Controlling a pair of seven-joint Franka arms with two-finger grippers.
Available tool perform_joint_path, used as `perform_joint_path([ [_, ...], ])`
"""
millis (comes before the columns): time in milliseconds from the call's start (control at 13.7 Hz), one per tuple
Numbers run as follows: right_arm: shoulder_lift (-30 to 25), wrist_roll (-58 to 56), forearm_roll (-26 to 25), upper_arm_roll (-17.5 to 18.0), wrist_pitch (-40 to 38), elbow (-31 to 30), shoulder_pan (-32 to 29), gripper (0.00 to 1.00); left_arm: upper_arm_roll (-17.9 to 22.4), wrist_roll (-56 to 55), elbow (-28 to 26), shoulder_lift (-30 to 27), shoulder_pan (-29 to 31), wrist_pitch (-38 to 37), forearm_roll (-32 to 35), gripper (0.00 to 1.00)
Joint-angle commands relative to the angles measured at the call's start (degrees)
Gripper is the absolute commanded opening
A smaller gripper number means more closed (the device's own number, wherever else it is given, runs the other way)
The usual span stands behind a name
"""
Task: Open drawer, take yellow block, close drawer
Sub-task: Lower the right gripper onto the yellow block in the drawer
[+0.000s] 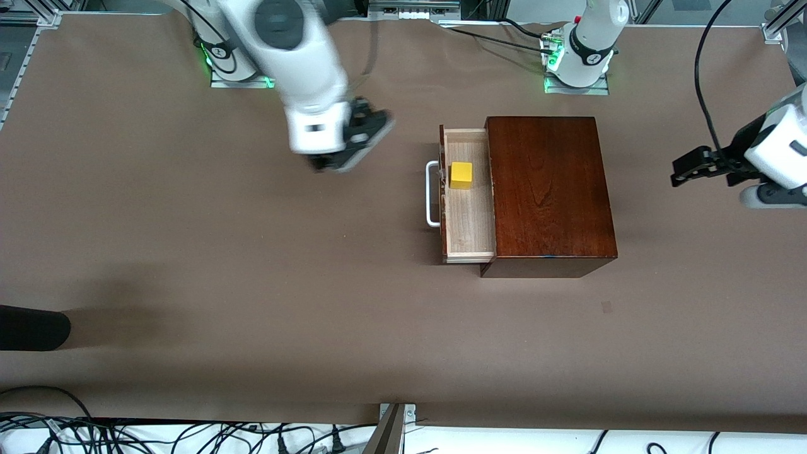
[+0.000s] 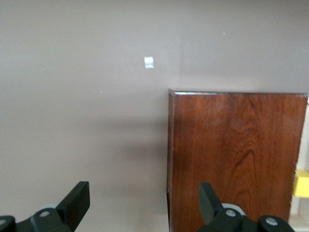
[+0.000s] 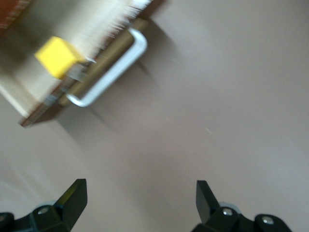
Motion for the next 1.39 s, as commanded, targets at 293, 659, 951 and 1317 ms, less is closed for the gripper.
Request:
perform_joint_path([
  [293, 17.29, -6.61, -12.38, -0.37, 2.77, 17.17, 15.59, 1.00, 5.72, 2.74, -14.71, -12.45, -4.67, 4.88, -1.50, 1.00],
  [659, 24.95, -11.71, -17.30, -0.37, 7.15, 21.94, 18.68, 1.00, 4.84, 2.83, -14.35, -12.45, -4.59, 2.16, -1.15, 1.00],
  [951, 28.03, -14.96, -19.85, -0.55, 10.51, 23.51, 19.74, 1.00, 5.10, 3.35, -12.42, -11.92, -3.97, -0.22, -0.36, 1.00],
  [1317, 29.97, -16.90, -20.04, -0.81, 11.91, 23.87, 19.65, 1.00, 4.84, 3.26, -11.01, -11.92, -3.97, -0.48, -0.36, 1.00],
])
